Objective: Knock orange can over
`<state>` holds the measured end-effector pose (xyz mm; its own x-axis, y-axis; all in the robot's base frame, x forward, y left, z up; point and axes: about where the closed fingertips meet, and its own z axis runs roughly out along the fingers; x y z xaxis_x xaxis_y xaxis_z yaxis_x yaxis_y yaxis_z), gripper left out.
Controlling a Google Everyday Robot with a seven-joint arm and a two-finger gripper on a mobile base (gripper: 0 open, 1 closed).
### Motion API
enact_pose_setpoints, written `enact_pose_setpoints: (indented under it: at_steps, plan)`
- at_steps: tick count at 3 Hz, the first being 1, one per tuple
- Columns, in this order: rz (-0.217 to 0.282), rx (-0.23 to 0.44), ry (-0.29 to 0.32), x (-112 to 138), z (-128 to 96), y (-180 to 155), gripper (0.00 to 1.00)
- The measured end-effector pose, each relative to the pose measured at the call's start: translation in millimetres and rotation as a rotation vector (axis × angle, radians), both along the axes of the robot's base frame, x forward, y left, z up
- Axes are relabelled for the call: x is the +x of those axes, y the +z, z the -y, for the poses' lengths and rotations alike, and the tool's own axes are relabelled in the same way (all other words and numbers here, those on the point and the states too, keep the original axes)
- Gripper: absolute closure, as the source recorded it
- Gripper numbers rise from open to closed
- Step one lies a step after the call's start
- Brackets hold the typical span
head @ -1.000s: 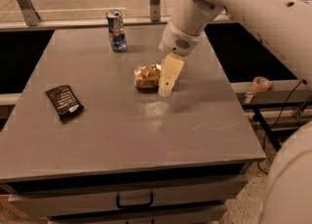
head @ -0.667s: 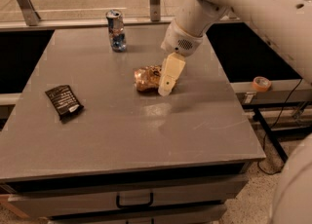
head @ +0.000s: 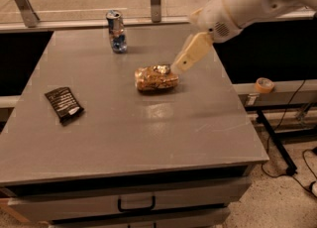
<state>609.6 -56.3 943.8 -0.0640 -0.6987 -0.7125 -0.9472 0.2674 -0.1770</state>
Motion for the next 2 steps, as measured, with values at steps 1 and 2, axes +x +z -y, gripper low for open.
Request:
enact_pose_setpoints:
  at_steps: [1, 2]
  plan:
    - [0.035, 0.057, -0.063, 8.1, 14.5, 12.3, 0.00]
    - [0.035, 0.057, -0.063, 8.1, 14.5, 12.2, 0.00]
